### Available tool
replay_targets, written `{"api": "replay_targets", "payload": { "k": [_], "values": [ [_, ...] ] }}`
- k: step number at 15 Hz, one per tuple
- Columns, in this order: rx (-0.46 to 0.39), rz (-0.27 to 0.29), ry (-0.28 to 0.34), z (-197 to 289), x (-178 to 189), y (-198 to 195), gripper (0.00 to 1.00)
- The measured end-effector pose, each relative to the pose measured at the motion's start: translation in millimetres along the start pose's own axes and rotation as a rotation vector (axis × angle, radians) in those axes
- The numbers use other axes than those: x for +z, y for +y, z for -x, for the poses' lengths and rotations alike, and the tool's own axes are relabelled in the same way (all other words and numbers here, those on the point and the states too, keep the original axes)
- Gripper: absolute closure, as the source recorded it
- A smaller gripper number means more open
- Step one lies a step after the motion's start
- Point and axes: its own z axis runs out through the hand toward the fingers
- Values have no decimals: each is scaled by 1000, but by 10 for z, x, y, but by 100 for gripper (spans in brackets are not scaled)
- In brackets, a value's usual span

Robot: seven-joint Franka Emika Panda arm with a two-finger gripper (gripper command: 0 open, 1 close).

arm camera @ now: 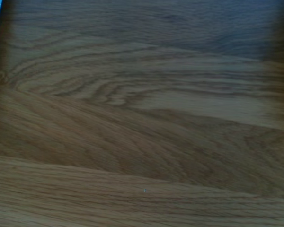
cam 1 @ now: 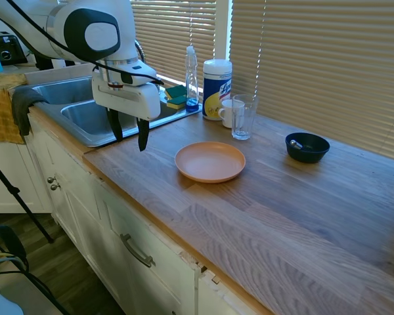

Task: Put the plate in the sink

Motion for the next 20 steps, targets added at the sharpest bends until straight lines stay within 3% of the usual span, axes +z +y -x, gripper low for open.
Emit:
{"api": "replay_targets", "payload": {
  "k": [7, 14, 20],
  "values": [
    [54, -33, 26, -266, -193, 46, 0],
    [246, -103, 18, -1266, -358, 641, 0],
    [378, -136, -26, -2101, -112, 1109, 0]
  ]
}}
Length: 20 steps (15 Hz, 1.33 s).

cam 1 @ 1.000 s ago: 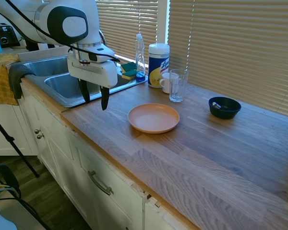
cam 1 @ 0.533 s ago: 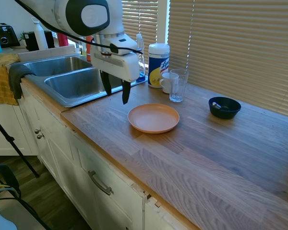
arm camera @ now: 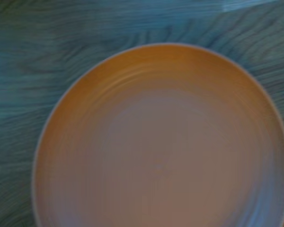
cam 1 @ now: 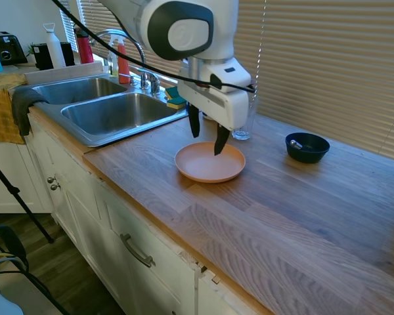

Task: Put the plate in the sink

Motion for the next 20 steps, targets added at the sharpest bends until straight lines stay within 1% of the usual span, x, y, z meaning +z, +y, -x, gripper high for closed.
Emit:
{"api": "replay_targets", "payload": {
  "k": [2, 7, 8, 11, 14, 20],
  "values": [
    [25, 0, -21, -248, 168, 17, 0],
    [18, -24, -92, -608, 635, 12, 0],
    [17, -29, -102, -637, 695, 11, 100],
    [-1, -54, -121, -646, 733, -4, 100],
    [-12, -67, -129, -639, 737, -11, 100],
    [-25, -66, -145, -607, 775, -23, 100]
  ]
}}
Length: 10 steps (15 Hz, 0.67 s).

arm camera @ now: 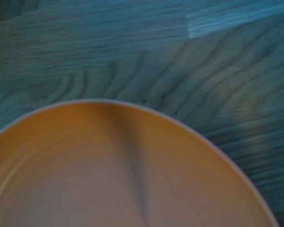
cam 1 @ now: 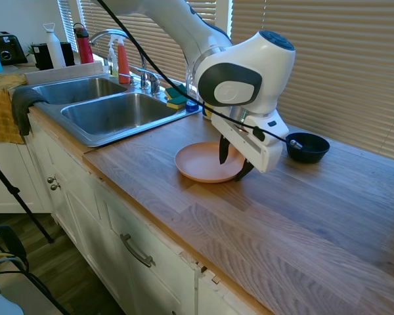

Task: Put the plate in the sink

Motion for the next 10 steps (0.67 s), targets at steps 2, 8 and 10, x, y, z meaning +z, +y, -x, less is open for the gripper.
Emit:
{"api": "replay_targets", "payload": {
  "k": [2, 8, 10],
  "values": [
    [-1, 1, -3, 12, 10, -5, 100],
    [-6, -2, -17, 26, 34, 10, 100],
    [-9, -1, -22, 31, 35, 14, 100]
  ]
}}
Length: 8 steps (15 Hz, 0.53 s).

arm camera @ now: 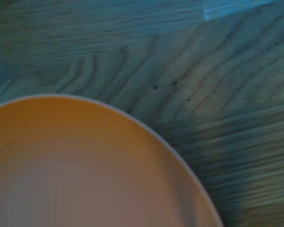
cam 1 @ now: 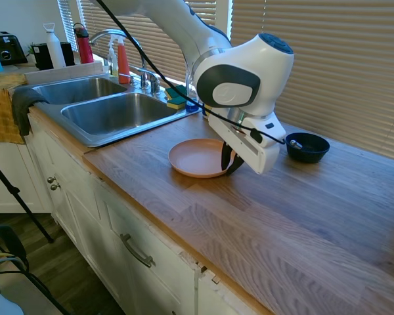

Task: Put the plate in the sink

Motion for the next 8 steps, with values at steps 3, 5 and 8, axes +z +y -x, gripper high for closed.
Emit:
{"api": "replay_targets", "payload": {
  "k": [3, 5, 8],
  "values": [
    [-19, -2, -23, 24, -52, 17, 100],
    [-31, -10, -41, 51, -118, 22, 100],
    [-55, -27, -67, 138, -297, 1, 100]
  ]
}}
